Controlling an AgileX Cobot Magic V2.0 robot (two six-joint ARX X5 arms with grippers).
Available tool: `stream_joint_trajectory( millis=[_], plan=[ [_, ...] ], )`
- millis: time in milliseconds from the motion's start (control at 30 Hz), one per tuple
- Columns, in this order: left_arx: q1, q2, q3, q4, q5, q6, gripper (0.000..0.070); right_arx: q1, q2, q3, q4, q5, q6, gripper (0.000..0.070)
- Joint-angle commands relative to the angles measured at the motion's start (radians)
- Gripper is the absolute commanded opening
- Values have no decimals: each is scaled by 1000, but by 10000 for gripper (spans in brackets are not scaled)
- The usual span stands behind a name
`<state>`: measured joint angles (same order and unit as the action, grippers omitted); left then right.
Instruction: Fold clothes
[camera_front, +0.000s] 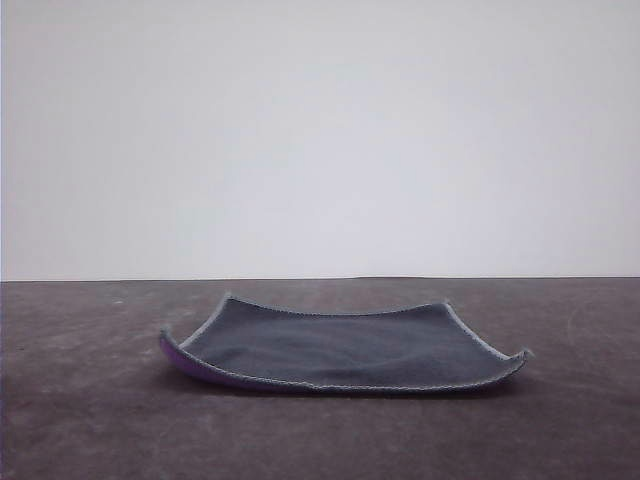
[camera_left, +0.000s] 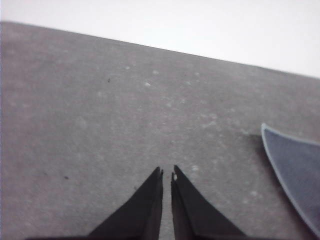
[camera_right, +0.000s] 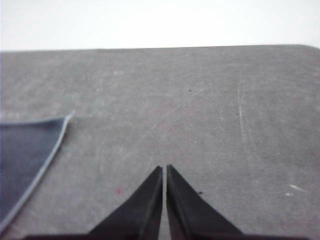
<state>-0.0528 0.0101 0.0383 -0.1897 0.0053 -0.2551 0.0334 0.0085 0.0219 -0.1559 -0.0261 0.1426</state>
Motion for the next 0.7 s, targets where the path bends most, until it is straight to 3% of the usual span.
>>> stream_joint_trajectory(
  millis=[0, 167, 300, 467, 667],
  plan=[
    [-2, 15, 44, 4, -19, -97, 16, 0, 15, 48, 26, -2, 100, 12],
    [-2, 149, 217, 4, -36, -110, 16, 0, 159, 206, 37, -31, 114, 12],
    [-2, 346, 393, 7, -21, -77, 17, 0, 389, 379, 36, -117, 92, 12],
    [-2, 634, 621, -1, 120, 4, 18, 0, 690, 596, -11, -264, 53, 12],
    [-4, 950, 795, 0, 333, 9, 22, 2, 1017, 799, -42, -438, 29, 12]
  ],
)
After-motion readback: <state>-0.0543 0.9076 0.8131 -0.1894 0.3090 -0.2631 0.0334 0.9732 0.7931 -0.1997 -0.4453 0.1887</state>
